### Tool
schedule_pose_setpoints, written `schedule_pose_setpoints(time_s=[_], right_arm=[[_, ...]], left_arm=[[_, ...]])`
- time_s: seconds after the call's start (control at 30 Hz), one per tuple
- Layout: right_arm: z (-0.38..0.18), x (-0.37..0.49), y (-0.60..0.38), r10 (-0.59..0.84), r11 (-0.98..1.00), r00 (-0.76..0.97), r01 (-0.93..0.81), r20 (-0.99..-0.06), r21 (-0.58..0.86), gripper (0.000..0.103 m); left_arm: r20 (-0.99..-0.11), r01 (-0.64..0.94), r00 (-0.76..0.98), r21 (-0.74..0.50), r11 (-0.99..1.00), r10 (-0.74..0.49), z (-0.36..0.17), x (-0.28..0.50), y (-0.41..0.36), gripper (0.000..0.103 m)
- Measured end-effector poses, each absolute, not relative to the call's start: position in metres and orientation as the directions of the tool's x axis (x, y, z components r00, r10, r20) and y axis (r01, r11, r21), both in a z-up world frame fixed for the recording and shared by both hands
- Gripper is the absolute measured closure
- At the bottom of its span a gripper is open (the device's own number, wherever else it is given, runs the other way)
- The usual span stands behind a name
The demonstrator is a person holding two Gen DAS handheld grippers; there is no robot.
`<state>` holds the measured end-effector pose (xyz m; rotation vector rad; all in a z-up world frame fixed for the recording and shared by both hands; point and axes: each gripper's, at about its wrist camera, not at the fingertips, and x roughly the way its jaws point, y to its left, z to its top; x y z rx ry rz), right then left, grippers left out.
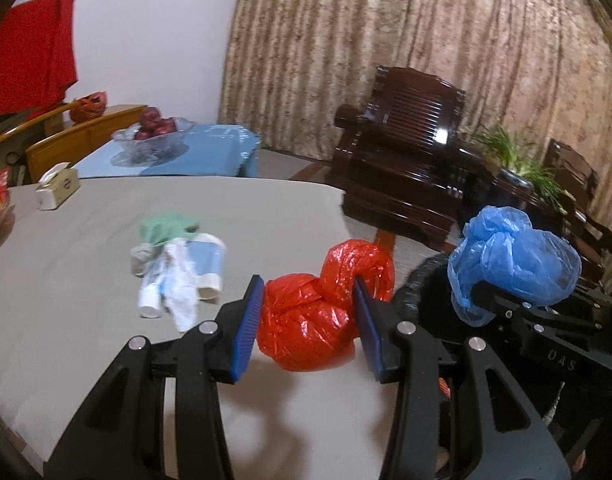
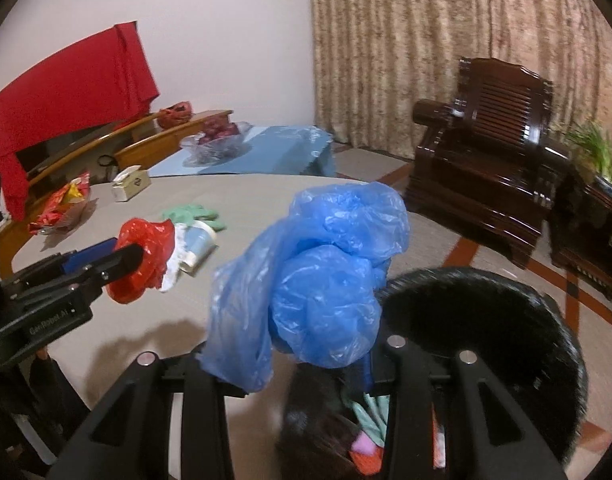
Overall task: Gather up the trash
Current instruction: 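Carry both bags over the bin and open both grippers to drop them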
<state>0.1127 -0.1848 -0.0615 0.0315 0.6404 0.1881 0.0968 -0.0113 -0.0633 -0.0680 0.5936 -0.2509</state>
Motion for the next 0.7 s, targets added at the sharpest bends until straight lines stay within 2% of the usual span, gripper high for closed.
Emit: schedule_pose_setpoints(time_s=[0.7], right_arm=[[-0.084,0.058,-0.291,-0.03,0.994,0.777,0.09,-0.629,0.064,0.064]], left_arm=[[-0.551,0.478,0.695,-0.126,0.869,-0.462,-0.081,0.101,-0.148,0.06]])
